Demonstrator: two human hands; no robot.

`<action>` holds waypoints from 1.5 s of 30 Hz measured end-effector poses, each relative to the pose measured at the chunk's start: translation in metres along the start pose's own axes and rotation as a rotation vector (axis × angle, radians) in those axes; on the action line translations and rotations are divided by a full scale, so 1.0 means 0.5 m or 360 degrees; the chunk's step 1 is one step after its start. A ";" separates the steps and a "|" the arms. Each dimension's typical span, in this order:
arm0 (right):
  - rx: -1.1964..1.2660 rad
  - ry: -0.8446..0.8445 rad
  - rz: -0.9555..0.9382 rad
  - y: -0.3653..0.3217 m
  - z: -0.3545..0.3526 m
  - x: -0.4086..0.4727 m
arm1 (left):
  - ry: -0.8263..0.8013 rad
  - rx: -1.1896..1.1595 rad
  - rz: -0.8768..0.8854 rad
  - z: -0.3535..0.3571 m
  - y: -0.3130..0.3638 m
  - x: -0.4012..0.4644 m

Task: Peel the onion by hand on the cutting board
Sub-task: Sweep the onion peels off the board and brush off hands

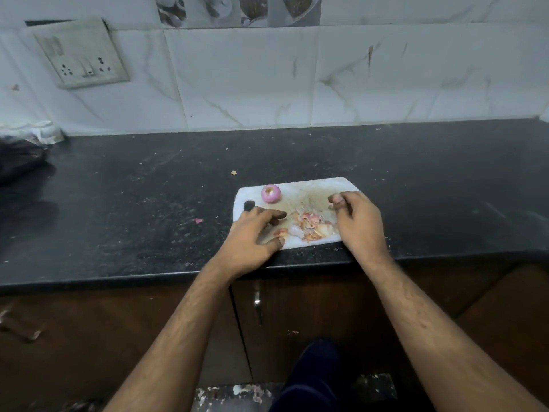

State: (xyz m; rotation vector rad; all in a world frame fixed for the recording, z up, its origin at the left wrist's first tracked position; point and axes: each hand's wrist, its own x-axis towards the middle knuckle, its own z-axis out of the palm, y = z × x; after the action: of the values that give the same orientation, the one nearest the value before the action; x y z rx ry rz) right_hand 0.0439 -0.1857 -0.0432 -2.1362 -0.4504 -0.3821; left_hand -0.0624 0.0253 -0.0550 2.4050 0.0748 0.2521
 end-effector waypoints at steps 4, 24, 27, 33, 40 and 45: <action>-0.0195 -0.0183 0.0050 -0.006 -0.009 0.015 | 0.0074 -0.0072 -0.0033 0.010 0.011 0.011; -0.0072 -0.0272 0.0239 -0.071 0.048 0.047 | 0.0132 -0.0069 0.0132 -0.002 -0.027 0.072; -0.0222 -0.0497 0.0050 -0.062 0.071 0.041 | 0.0143 -0.0186 0.0063 0.000 -0.028 0.073; -0.0170 -0.0882 -0.0276 -0.069 0.083 0.024 | 0.0177 -0.0314 0.0042 -0.002 -0.027 0.076; -0.0098 -0.1168 -0.0676 -0.042 0.080 0.021 | 0.0197 -0.0411 -0.0005 -0.010 -0.018 0.069; -0.0106 -0.1327 -0.0721 -0.030 0.060 0.020 | 0.0123 -0.0487 -0.0032 -0.019 -0.024 0.065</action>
State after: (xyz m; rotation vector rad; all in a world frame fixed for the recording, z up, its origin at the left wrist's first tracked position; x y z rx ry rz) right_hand 0.0493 -0.1508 -0.0447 -2.1730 -1.4175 0.2866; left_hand -0.0324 0.0443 -0.0509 2.0900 0.0890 0.3226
